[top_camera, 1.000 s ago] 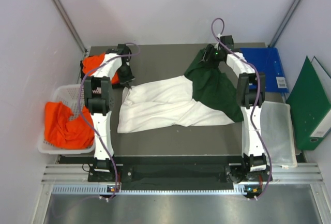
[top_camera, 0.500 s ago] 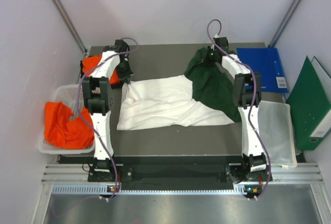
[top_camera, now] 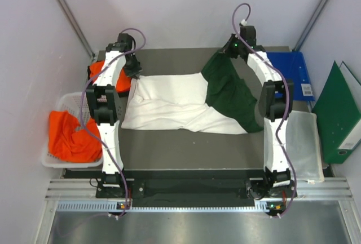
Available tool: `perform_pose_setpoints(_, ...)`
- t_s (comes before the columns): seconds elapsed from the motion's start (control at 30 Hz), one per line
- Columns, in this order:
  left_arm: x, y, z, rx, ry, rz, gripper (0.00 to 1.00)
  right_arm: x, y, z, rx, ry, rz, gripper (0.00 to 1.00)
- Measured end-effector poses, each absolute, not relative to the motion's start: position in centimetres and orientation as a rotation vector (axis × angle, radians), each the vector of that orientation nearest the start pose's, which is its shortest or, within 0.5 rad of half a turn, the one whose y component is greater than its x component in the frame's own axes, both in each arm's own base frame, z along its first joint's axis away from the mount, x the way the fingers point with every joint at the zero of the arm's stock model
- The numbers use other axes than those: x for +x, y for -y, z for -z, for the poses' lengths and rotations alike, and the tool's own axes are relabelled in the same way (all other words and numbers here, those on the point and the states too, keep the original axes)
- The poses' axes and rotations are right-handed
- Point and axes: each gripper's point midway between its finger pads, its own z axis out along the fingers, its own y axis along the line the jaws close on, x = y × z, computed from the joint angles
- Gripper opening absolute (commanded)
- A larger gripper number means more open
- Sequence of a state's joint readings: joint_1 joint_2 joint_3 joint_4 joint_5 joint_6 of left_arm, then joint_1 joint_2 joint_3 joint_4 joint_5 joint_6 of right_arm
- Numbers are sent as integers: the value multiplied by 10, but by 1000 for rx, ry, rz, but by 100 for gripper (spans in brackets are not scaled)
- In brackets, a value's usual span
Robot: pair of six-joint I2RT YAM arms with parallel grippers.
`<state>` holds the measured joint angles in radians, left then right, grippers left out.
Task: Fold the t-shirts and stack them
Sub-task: Grap the side of the flattened tshirt furthest away from the robot with both arms, then fold the other side of the tshirt into a rectangle
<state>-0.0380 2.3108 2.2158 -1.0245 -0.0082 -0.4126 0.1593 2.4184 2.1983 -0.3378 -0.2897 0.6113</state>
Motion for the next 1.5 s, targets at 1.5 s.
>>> perform_pose_setpoints(1.5, 401, 21, -104, -579, -2895, 44, 0, 278, -175, -102, 173, -3041, -600, 0)
